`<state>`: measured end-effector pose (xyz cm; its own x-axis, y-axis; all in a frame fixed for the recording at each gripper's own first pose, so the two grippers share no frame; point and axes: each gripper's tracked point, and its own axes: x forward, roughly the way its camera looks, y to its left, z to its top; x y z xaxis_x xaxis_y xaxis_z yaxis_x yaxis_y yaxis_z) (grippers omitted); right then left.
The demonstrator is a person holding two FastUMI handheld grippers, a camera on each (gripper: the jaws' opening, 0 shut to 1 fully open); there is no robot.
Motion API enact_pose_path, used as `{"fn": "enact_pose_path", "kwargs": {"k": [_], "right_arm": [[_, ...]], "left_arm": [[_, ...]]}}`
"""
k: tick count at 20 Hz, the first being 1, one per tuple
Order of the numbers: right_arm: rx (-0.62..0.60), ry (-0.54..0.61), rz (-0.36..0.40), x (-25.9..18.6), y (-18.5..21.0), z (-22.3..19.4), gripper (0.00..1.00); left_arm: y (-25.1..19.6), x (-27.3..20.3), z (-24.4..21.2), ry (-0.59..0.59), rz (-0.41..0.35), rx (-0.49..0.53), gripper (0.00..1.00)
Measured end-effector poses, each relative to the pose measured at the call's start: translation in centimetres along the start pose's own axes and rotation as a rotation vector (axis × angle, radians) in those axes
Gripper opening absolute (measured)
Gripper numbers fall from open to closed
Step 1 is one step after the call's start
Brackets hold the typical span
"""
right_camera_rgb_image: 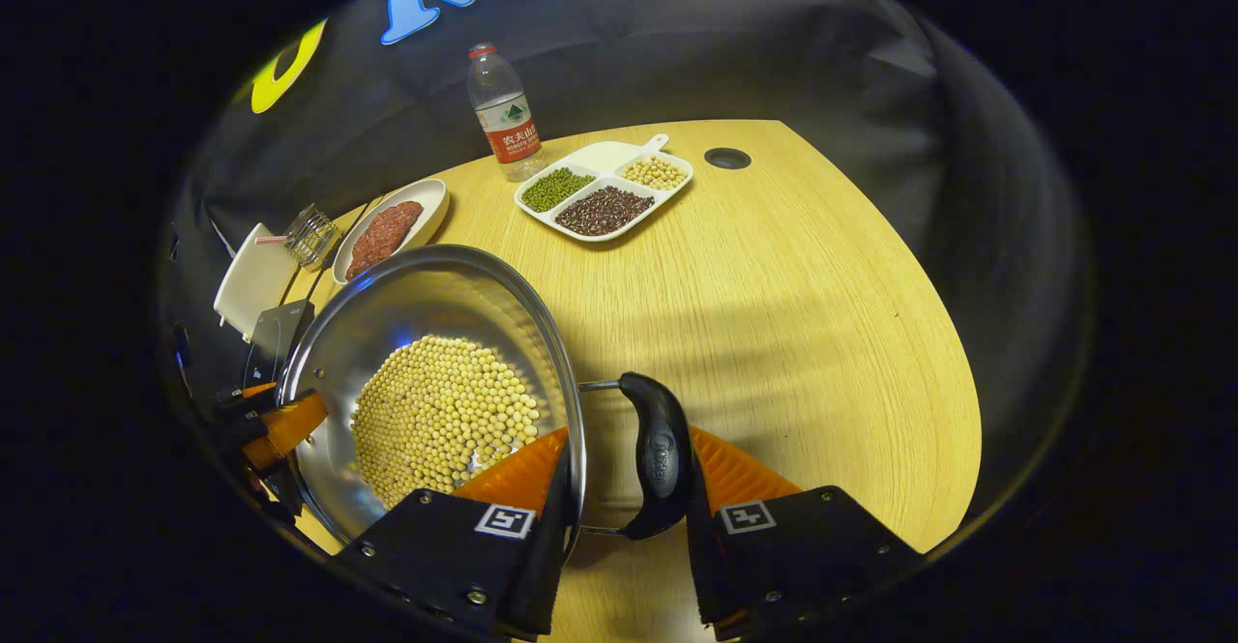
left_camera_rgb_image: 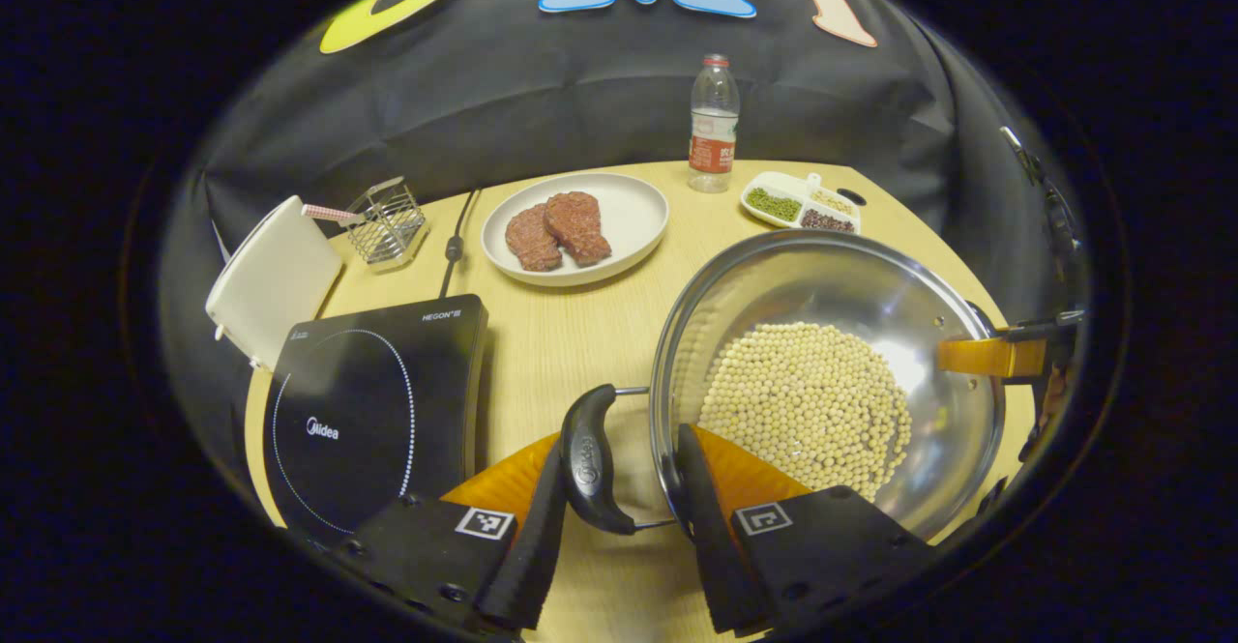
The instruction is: First push the handle of the pot to place it horizontally, then grasp the pot with both hands and set it on the induction cooktop.
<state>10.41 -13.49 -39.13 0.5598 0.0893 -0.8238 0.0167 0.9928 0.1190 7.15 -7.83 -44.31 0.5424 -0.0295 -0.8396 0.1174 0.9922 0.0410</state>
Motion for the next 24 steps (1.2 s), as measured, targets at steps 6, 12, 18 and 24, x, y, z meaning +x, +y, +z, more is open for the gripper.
{"fn": "enact_pose_path", "kwargs": {"k": [6,12,18,24], "right_arm": [[0.024,-0.004,-0.020,-1.4,0.3,-0.2,0.55],[0.015,-0.047,-0.033,-5.5,2.2,0.1,0.55],[0.005,-0.073,-0.030,-9.2,5.9,0.3,0.54],[-0.026,-0.087,-0.047,-11.2,10.0,0.0,0.54]], "left_arm": [[0.1,-0.3,0.5,-0.014,-0.030,0.001,0.65],[1.6,-4.4,1.6,-0.040,-0.044,0.003,0.64],[5.0,-8.8,2.5,-0.070,-0.041,-0.017,0.64],[8.9,-11.3,1.9,-0.077,-0.050,-0.032,0.60]]}}
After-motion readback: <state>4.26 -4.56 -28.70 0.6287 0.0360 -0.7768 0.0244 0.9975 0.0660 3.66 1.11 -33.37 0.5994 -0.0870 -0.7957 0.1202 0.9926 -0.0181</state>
